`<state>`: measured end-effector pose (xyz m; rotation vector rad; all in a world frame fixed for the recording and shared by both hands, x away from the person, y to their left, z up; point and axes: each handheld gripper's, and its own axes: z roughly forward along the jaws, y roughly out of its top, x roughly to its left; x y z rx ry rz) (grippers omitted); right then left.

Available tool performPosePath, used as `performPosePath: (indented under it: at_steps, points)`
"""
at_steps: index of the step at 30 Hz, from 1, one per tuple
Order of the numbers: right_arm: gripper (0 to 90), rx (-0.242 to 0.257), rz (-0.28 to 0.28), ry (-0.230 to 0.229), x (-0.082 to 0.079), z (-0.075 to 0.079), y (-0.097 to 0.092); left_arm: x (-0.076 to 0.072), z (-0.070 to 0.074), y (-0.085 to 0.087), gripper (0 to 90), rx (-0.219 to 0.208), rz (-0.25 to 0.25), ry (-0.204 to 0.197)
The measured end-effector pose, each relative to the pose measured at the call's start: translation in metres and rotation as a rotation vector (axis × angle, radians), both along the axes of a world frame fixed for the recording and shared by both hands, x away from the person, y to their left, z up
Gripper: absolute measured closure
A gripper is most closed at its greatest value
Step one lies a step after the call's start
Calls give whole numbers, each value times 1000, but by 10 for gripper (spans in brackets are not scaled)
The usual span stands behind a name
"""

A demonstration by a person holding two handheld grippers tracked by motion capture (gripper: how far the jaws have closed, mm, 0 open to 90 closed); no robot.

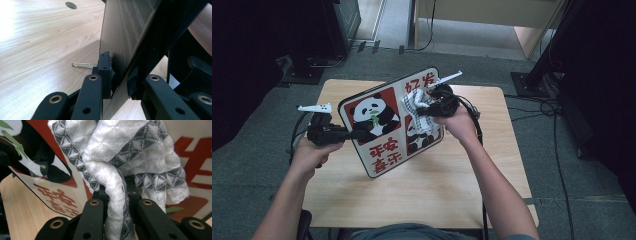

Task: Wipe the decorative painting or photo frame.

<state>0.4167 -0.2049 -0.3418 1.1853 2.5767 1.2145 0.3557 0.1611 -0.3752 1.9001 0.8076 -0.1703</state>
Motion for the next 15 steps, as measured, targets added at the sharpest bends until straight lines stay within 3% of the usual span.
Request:
performPosePath:
  at_steps: [15]
  points:
    - [819,8,-8,27,-4,-22,-6,0,0,0,768,-3,-2,1]
